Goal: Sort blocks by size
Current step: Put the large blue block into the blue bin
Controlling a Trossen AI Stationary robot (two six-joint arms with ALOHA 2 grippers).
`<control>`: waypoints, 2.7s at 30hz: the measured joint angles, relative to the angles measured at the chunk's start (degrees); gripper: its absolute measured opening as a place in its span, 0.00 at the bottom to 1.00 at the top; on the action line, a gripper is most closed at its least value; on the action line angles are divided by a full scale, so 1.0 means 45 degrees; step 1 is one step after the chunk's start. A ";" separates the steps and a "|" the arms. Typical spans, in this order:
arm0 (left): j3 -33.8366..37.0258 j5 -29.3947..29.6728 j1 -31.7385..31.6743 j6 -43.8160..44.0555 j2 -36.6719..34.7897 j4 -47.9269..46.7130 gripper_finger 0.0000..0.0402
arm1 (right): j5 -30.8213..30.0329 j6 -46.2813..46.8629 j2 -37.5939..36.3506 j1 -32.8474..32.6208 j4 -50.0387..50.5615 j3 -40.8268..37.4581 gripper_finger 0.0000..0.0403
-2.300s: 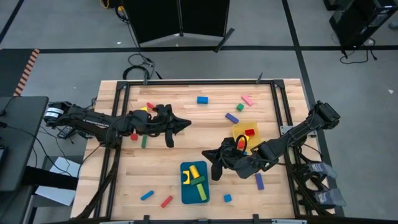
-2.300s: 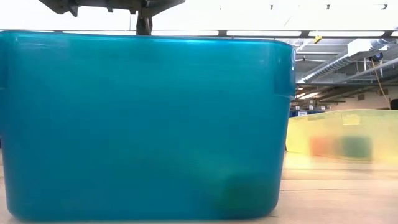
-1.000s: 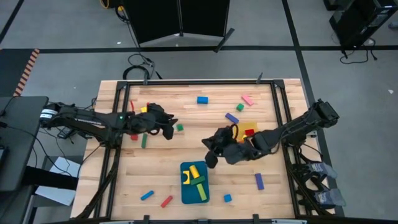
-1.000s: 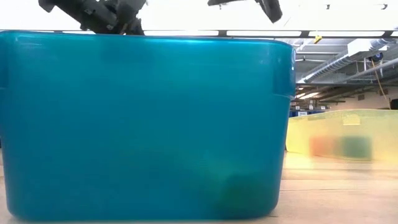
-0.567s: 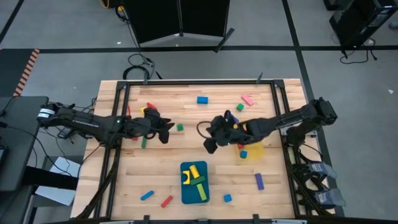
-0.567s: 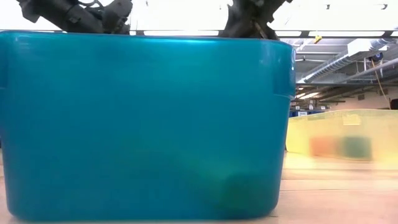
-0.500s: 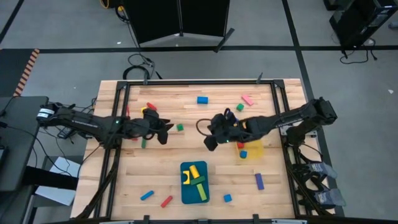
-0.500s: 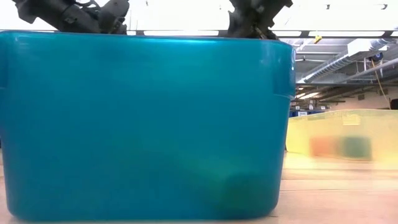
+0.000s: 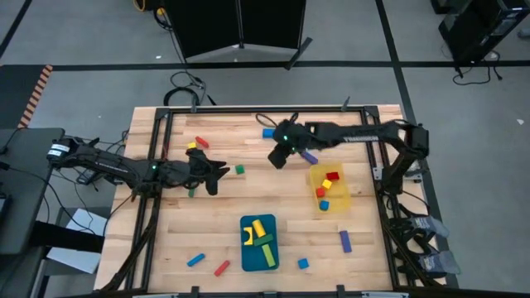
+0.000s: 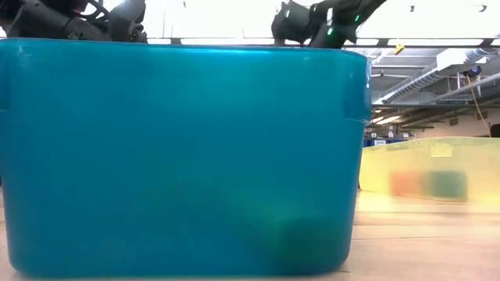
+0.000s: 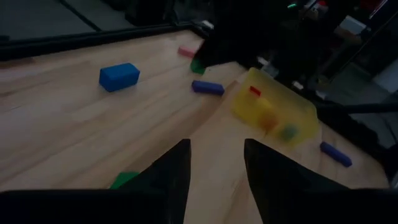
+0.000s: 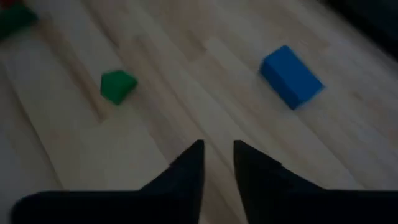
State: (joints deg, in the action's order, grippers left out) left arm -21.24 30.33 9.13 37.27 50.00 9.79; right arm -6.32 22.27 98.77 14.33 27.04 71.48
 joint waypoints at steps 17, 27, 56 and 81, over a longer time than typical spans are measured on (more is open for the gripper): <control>0.0093 -0.0238 0.0000 0.0105 -0.0005 0.0348 0.39 | 0.1024 -0.8692 0.5336 0.2585 0.2733 0.5474 0.86; 0.0093 -0.0350 0.0000 0.0090 -0.0005 0.0340 0.39 | 0.0756 -0.9667 0.7281 0.3045 0.3867 0.7229 0.82; 0.0093 -0.0371 0.0000 -0.0057 -0.0005 0.0331 0.39 | 0.2170 -0.9657 0.4783 0.2439 0.4679 0.7233 0.36; 0.0088 -0.0369 -0.1399 -0.0566 -0.0005 0.0461 0.39 | -0.1318 -0.1565 -0.9006 -0.3892 -0.3803 -0.7102 0.36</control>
State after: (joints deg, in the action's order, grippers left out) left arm -20.84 28.67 2.83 34.72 49.98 11.86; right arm -12.25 15.23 58.24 -3.18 9.93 39.52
